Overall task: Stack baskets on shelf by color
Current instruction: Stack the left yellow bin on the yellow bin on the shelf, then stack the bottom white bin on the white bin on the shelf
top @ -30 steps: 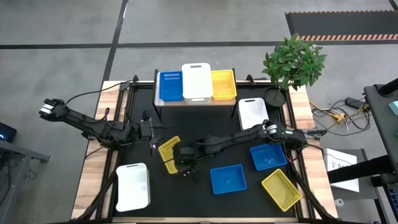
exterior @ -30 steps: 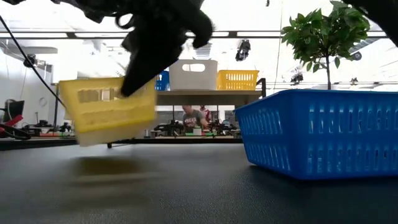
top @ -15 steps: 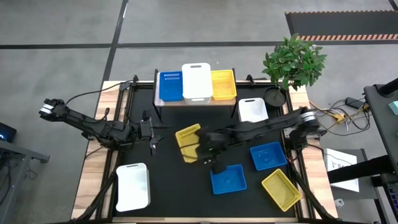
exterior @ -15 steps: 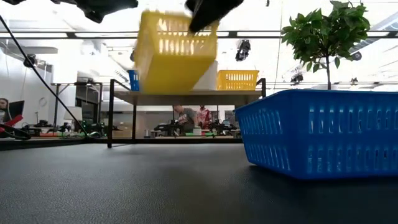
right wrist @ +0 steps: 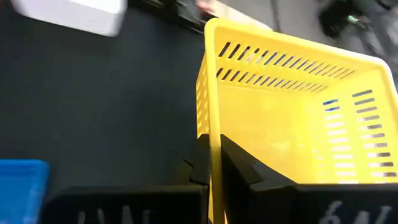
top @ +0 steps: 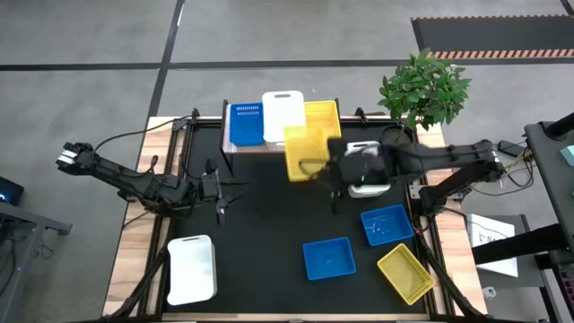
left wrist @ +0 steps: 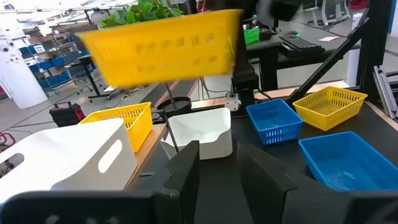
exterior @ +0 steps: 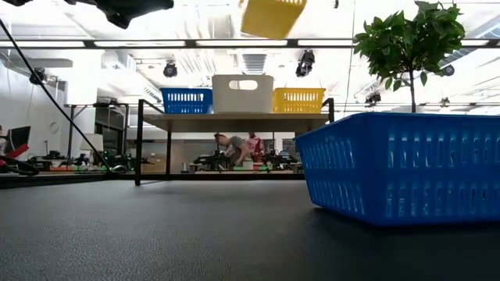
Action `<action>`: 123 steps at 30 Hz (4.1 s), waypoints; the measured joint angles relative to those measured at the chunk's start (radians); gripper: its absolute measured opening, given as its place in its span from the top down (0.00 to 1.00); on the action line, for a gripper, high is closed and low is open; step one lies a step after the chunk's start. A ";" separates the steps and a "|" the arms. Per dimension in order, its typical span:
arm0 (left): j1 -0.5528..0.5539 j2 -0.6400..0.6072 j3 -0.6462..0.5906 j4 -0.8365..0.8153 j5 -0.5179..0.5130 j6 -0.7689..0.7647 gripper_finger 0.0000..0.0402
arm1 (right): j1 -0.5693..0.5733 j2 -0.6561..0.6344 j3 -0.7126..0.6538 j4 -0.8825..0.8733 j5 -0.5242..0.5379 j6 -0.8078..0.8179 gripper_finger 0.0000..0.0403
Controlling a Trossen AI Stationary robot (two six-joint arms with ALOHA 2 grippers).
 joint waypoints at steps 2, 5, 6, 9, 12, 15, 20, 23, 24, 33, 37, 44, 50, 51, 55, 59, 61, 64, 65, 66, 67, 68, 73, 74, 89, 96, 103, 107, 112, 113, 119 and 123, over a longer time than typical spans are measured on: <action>0.000 0.000 0.000 0.000 0.000 0.000 0.77 | -0.049 -0.021 0.000 -0.026 0.006 -0.007 0.98; 0.000 0.000 0.000 0.000 0.000 0.000 0.77 | -0.129 -0.040 0.000 -0.072 0.006 -0.041 0.98; 0.000 0.000 0.000 0.000 0.000 0.000 0.77 | -0.156 -0.042 0.000 -0.082 0.006 -0.062 0.98; 0.000 0.000 0.000 0.000 0.000 0.000 0.77 | -0.242 -0.043 -0.009 -0.101 -0.043 -0.119 0.98; 0.000 0.000 0.000 0.000 0.000 0.000 0.77 | -0.333 -0.036 -0.026 -0.103 -0.143 -0.161 0.98; -0.001 0.000 0.000 0.000 0.000 0.000 0.77 | -0.418 -0.027 -0.039 -0.102 -0.228 -0.190 0.98; -0.001 0.001 0.000 0.000 0.000 0.000 0.77 | -0.523 -0.006 -0.044 -0.101 -0.302 -0.221 0.98; -0.001 0.006 0.000 0.000 0.000 0.001 0.77 | -0.569 0.006 -0.045 -0.100 -0.346 -0.243 0.98; -0.001 0.006 0.000 0.000 0.000 0.003 0.77 | -0.583 0.012 -0.045 -0.100 -0.361 -0.246 0.98; 0.000 0.013 0.000 0.000 0.000 0.006 0.77 | -0.626 0.077 -0.046 -0.097 -0.395 -0.257 0.98; 0.000 0.013 0.000 0.000 0.000 0.007 0.77 | -0.626 0.100 -0.046 -0.098 -0.395 -0.245 0.97; 0.000 0.013 0.000 0.000 0.000 0.007 0.77 | -0.626 0.123 -0.046 -0.103 -0.388 -0.225 0.89; 0.000 0.013 0.000 0.000 0.000 0.007 0.77 | -0.626 0.113 -0.046 -0.106 -0.387 -0.199 0.78; 0.000 0.013 0.000 0.000 0.000 0.007 0.77 | -0.626 0.108 -0.046 -0.109 -0.387 -0.199 0.77; 0.000 0.013 0.000 0.000 0.000 0.006 0.77 | -0.626 0.092 -0.045 -0.108 -0.387 -0.194 0.74; 0.000 0.013 0.000 0.000 0.000 0.006 0.77 | -0.623 0.089 -0.045 -0.108 -0.387 -0.178 0.76; 0.000 0.013 0.000 0.000 0.000 0.006 0.77 | -0.621 0.089 -0.045 -0.108 -0.387 -0.173 0.81; 0.000 0.013 0.000 0.000 0.000 0.006 0.77 | -0.609 0.089 -0.046 -0.109 -0.387 -0.172 0.89; 0.000 0.013 0.000 0.000 0.000 0.006 0.77 | -0.600 0.087 -0.046 -0.109 -0.387 -0.172 0.92; 0.000 0.013 0.000 0.000 0.000 0.006 0.77 | -0.587 0.082 -0.046 -0.109 -0.387 -0.172 0.95; 0.000 0.013 0.000 0.000 0.000 0.006 0.77 | -0.571 0.077 -0.046 -0.109 -0.387 -0.170 0.96; 0.000 0.013 0.000 0.000 0.000 0.006 0.77 | -0.553 0.071 -0.046 -0.108 -0.388 -0.163 0.97; 0.000 0.013 0.000 0.000 0.000 0.006 0.77 | -0.436 0.055 -0.046 -0.111 -0.386 -0.105 0.97; 0.000 0.013 0.000 0.000 0.000 0.006 0.77 | -0.408 0.055 -0.046 -0.111 -0.387 -0.095 0.97; 0.000 0.022 0.000 -0.001 0.000 0.005 0.77 | -0.051 0.055 -0.064 -0.111 -0.366 0.088 0.97; 0.000 0.046 0.000 0.001 0.000 0.005 0.77 | 0.061 0.055 -0.179 -0.004 -0.286 0.143 0.97; -0.001 0.088 0.000 0.049 0.024 -0.052 0.77 | 0.136 0.054 -0.365 0.297 -0.280 0.093 0.97; -0.017 0.143 0.001 0.063 0.058 -0.126 0.77 | 0.149 0.054 -0.462 0.494 -0.280 0.026 0.97; -0.073 0.217 0.008 0.044 0.111 -0.279 0.77 | 0.147 0.030 -0.534 0.618 -0.278 -0.029 0.97; -0.093 0.229 0.017 0.039 0.135 -0.307 0.77 | 0.147 0.018 -0.544 0.634 -0.278 -0.038 0.97; -0.235 0.288 0.144 -0.119 0.161 -0.484 0.77 | 0.147 -0.066 -0.595 0.667 -0.279 -0.071 0.97; -0.307 0.354 0.275 -0.360 0.160 -0.712 0.77 | 0.147 -0.126 -0.635 0.708 -0.279 -0.103 0.97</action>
